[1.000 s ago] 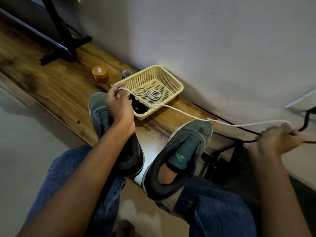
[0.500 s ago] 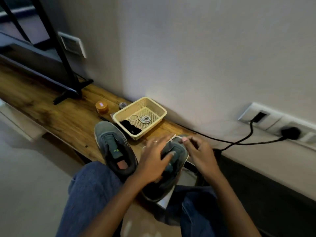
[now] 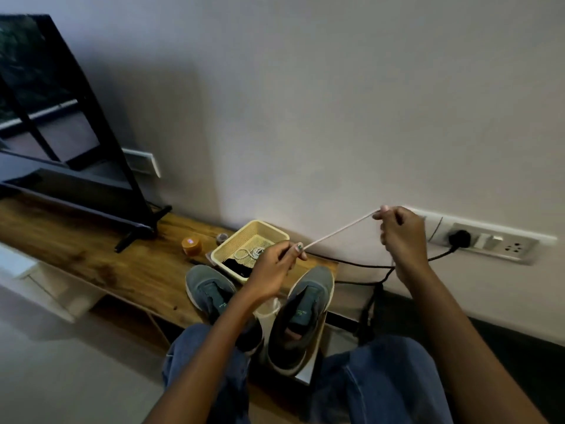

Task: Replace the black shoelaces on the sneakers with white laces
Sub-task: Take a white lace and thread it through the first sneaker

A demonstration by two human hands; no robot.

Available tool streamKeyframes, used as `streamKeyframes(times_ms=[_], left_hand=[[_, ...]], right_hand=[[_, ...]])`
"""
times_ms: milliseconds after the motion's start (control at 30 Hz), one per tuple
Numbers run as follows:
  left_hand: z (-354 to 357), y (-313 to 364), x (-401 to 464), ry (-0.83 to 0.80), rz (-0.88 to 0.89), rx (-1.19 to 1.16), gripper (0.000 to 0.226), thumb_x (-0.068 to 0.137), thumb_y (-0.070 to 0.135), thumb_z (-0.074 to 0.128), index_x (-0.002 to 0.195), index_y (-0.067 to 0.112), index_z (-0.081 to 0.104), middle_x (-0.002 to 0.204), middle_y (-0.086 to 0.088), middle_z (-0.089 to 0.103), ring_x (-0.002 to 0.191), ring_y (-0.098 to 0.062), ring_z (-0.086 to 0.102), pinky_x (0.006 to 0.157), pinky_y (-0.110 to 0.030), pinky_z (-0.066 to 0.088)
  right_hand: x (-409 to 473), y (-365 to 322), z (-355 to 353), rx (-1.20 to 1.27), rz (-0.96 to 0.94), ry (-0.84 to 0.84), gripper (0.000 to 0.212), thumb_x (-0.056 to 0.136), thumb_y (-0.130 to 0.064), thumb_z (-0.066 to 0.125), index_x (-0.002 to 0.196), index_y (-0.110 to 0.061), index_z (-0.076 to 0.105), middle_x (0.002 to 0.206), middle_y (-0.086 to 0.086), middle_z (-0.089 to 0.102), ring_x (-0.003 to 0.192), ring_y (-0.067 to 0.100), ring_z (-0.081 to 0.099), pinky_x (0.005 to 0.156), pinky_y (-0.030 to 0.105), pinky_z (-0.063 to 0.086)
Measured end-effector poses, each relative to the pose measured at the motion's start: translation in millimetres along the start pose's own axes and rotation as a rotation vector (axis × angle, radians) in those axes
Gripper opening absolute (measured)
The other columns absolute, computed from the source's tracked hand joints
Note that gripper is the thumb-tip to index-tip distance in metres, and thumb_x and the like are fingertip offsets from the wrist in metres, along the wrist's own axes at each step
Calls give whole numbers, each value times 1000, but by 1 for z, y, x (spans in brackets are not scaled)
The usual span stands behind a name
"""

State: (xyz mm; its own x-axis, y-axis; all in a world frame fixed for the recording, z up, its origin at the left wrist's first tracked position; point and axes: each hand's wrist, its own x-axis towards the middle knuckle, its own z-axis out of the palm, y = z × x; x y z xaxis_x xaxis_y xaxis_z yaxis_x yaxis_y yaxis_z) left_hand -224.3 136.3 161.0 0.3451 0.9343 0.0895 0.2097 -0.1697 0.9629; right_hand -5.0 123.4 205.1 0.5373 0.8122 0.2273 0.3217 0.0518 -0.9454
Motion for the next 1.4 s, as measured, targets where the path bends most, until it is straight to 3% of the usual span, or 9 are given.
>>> streamKeyframes(times_ms=[200, 433, 533, 667, 867, 933, 1167, 1233, 1400], left_hand=[[-13, 24, -6, 21, 28, 50, 25, 99, 26, 50, 83, 20, 69, 57, 13, 43, 52, -1, 36, 53, -20, 29], [10, 68, -16, -82, 143, 21, 23, 99, 16, 49, 95, 5, 68, 55, 25, 56, 55, 7, 44, 54, -7, 33], [23, 85, -20, -141, 190, 27, 20, 99, 20, 51, 87, 17, 67, 60, 23, 56, 61, 5, 45, 59, -11, 36], [25, 91, -26, -112, 219, -11, 19, 98, 21, 53, 87, 16, 67, 63, 19, 55, 63, 3, 46, 61, -12, 38], [2, 86, -41, -97, 189, -6, 22, 97, 23, 53, 90, 18, 73, 70, -1, 50, 65, -15, 38, 57, -23, 32], [-8, 80, -45, -113, 153, 22, 22, 98, 22, 53, 92, 17, 73, 63, 12, 52, 61, -8, 39, 55, -19, 33], [-33, 55, -52, -86, 54, 194, 20, 97, 19, 53, 91, 17, 72, 67, 19, 60, 64, 5, 50, 61, -14, 39], [-37, 48, -50, -52, 29, 235, 19, 97, 19, 54, 91, 19, 72, 79, 13, 65, 77, -2, 55, 72, -23, 42], [-28, 50, -50, -77, 21, 131, 16, 97, 15, 54, 96, 11, 69, 75, 7, 61, 65, -3, 53, 59, -15, 45]], right_hand=[[0, 4, -60, 54, 33, 316, 15, 97, -15, 47, 89, -17, 60, 87, 12, 60, 69, 18, 50, 59, 26, 37], [-48, -17, -67, -218, -85, -155, 12, 88, -22, 66, 97, -31, 67, 118, 6, 52, 103, 12, 56, 90, 30, 46], [-76, -34, -45, -253, -159, -288, 19, 90, -36, 62, 108, -30, 66, 112, -9, 52, 98, 0, 52, 79, 18, 42], [-92, -47, -27, -105, -144, -366, 11, 92, -25, 62, 93, -19, 72, 85, -6, 70, 84, 6, 63, 77, 28, 50], [-92, -52, -40, 115, -101, -110, 16, 94, -21, 57, 86, -16, 70, 66, 4, 64, 56, -4, 57, 57, 6, 42], [-83, -46, -52, 155, -77, 9, 16, 96, -20, 55, 90, -14, 70, 64, 3, 63, 53, -6, 55, 52, 5, 39], [-61, -22, -86, 180, 18, 474, 20, 95, -24, 59, 91, -8, 70, 67, -4, 63, 67, 12, 56, 75, 33, 48], [-61, -19, -87, 103, 61, 459, 12, 92, -21, 61, 99, -14, 68, 86, 4, 67, 81, 17, 60, 88, 41, 49], [-88, -30, -57, -155, 21, 93, 49, 87, -21, 67, 133, -27, 49, 117, -11, 54, 105, 11, 53, 91, 34, 45]])
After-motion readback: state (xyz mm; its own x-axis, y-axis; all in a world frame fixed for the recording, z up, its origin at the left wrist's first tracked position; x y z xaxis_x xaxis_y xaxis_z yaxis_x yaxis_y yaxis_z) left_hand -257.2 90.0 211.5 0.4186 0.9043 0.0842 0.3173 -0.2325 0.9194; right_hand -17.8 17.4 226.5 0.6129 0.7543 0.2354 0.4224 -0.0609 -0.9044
